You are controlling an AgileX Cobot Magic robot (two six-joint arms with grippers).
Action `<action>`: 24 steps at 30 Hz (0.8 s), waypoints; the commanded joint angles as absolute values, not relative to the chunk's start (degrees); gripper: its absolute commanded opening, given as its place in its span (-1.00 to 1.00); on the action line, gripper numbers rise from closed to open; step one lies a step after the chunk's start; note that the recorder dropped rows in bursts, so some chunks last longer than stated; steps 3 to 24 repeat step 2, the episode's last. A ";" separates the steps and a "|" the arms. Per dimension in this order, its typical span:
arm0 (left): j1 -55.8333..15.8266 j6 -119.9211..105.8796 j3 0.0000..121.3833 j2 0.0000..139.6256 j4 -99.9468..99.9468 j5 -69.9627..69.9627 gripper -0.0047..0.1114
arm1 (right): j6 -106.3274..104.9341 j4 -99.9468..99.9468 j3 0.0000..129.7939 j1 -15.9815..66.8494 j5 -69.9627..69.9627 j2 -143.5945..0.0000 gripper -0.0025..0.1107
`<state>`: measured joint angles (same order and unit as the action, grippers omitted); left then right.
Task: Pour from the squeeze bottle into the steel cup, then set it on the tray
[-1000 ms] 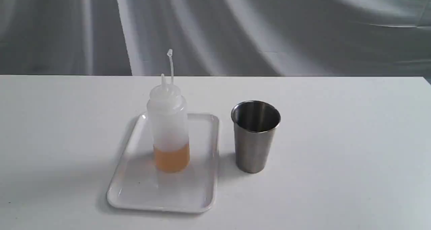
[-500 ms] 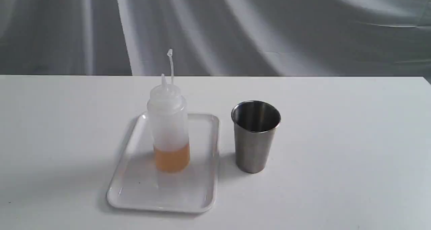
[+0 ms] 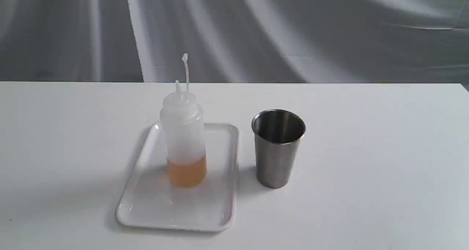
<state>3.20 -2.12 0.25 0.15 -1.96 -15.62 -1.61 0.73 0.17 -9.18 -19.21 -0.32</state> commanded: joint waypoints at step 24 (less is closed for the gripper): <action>3.07 -1.77 0.00 0.00 -1.95 -15.21 -0.78 | -1.51 0.37 0.00 -9.53 -19.19 0.00 -0.96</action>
